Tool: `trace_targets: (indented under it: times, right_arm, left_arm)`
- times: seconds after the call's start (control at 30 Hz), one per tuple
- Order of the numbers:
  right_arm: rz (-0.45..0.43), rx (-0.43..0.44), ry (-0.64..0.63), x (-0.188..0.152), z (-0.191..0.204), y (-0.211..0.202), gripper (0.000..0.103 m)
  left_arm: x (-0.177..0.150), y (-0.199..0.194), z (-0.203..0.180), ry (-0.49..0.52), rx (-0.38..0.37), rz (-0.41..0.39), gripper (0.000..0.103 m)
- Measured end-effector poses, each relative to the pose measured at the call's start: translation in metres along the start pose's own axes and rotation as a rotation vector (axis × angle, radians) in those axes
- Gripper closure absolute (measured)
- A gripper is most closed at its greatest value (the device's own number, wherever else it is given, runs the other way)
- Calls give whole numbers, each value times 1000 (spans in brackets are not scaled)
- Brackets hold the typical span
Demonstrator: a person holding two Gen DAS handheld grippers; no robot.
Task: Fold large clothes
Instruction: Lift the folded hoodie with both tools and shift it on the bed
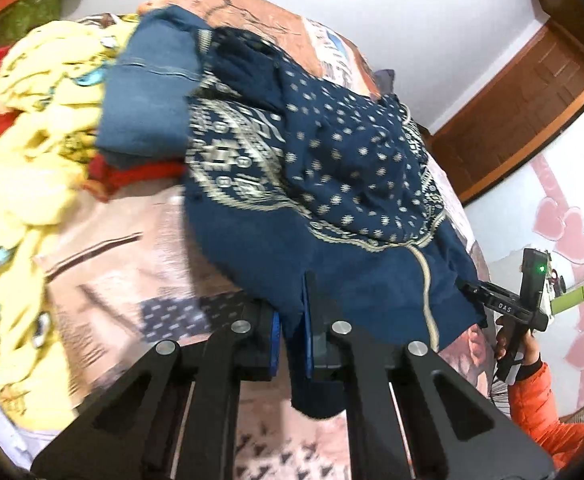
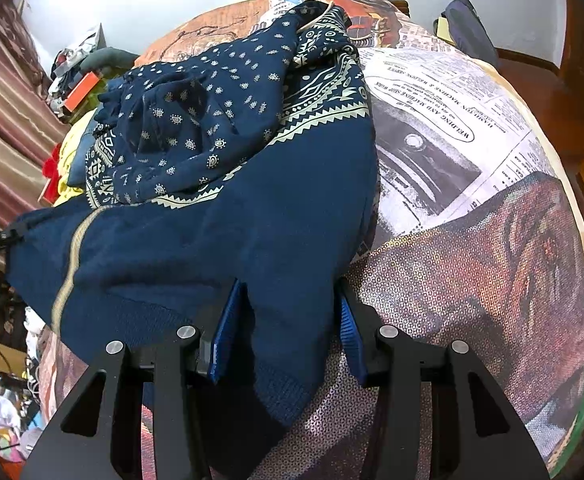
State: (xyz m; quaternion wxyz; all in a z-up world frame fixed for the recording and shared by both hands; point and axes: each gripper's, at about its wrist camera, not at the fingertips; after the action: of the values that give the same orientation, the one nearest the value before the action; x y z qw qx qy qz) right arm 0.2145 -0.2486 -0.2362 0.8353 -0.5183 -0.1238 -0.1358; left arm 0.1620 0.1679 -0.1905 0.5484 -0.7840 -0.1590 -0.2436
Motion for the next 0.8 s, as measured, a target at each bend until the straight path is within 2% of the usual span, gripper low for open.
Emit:
trace_targets:
  times: [0.1,0.17,0.2,0.27,0.4,0.43,0.47,0.53,0.67,0.8]
  right_arm:
    - [-3,-12,-13,0,2,1,60]
    - [-2,-12,-14,0,1,1,60]
    - [-2,-12,-12,0,1,1,60]
    - [-3,-12,-10,0,1,1,60]
    - [0,-17,1,1,1,0,60]
    - [3,-17,5,2,0,0,60]
    - [7,-19,11,3,0,-1,60]
    - [13,-22,31,4,-4,-5,60]
    - [20,-17,56,0,-12,-14,60]
    - [34,-14,71,-4,-18,-18,60]
  left_arm:
    - [-11,-13,7,7,51,20,95]
    - [-21,-18,13,8,128,47,95]
    - [-26,-21,19,12,199,62,95]
    - [-34,-26,30,0,247,71,95]
    - [-52,-16,49,-54,165,105,93]
    - [-56,-8,51,-61,141,125,85]
    - [-59,1,52,-72,114,140,71]
    - [-63,17,51,-107,59,156,53]
    - [-71,47,47,-185,-97,180,51]
    - [-71,71,36,-154,-112,222,51]
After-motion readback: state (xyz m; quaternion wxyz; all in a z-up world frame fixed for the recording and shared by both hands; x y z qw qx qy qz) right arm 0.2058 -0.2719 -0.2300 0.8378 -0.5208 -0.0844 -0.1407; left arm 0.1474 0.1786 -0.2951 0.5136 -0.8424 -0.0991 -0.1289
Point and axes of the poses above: each gripper's, at about its wrist camera, not at the fingertips, and y roughly the way its jaws point, z to its left, x to its top, and after that the axes turned 15 degrees about y, right-handed
